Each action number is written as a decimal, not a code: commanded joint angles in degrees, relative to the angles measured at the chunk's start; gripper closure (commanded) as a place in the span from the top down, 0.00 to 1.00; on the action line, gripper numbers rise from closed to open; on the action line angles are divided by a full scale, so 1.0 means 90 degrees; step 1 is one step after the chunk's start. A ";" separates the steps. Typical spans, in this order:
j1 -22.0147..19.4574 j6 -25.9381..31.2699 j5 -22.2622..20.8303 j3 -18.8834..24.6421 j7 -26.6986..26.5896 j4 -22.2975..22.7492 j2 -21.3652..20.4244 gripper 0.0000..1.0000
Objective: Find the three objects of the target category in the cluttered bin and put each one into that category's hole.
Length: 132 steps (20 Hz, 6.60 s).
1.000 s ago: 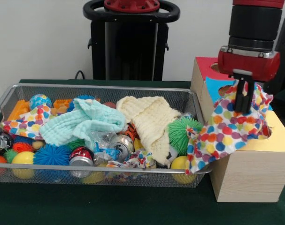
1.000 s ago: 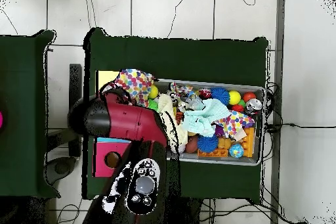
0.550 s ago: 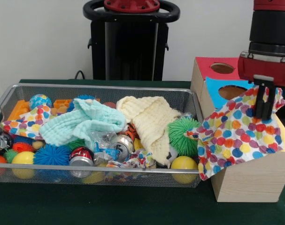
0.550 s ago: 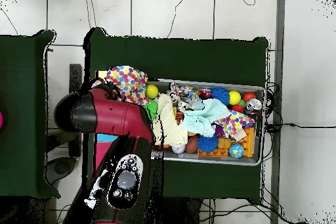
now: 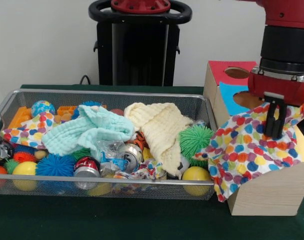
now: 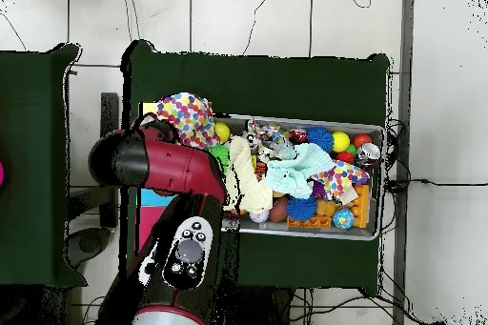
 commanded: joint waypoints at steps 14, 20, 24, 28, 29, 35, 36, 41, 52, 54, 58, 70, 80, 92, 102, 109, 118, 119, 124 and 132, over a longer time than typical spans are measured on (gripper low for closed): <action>-0.1163 -0.0080 0.1002 0.1545 0.1194 0.1190 0.0340 0.00; -0.1529 -0.0520 0.1118 0.2100 0.1059 0.1417 0.0350 0.00; -0.1702 -0.0358 0.1279 0.2367 0.1029 0.1566 0.0151 0.00; -0.1699 0.0174 0.1510 0.2401 0.1181 0.1551 0.0057 0.00; -0.1688 0.0312 0.1551 0.2394 0.1212 0.1537 0.0053 0.00; -0.1585 0.0613 0.1753 0.2414 0.1380 0.1559 0.0039 0.00; -0.1559 0.0662 0.1789 0.2432 0.1404 0.1578 0.0018 0.00; -0.1347 0.0677 0.1952 0.2415 0.1564 0.1646 0.0003 0.00; -0.1171 0.1118 0.2208 0.2566 0.1576 0.1927 0.0186 0.00; -0.1098 0.1101 0.2202 0.2579 0.1519 0.2084 0.0172 0.00; -0.0812 0.1263 0.2034 0.2270 0.1624 0.2091 0.0255 0.00; -0.0238 0.1512 0.1793 0.1279 0.1970 0.1548 0.0866 0.00; 0.0155 0.1451 0.1642 0.0637 0.1718 0.1373 0.1277 0.00; 0.0043 0.1628 0.1161 0.0672 0.0690 0.1110 0.1782 0.00; 0.0131 0.2534 0.0589 0.0398 0.0648 0.0820 0.1948 0.00; 0.0484 0.2740 0.0112 -0.0064 0.0722 0.0460 0.2331 0.00; 0.0796 0.1544 -0.0280 -0.0250 0.0370 0.0522 0.2540 0.00; 0.0733 0.1472 -0.0315 -0.0159 0.0244 0.0586 0.2489 0.00; 0.0483 0.0642 -0.0558 0.0193 -0.0085 0.0926 0.2210 0.00; 0.0580 -0.0769 -0.1012 0.0087 0.0421 0.1087 0.2142 0.00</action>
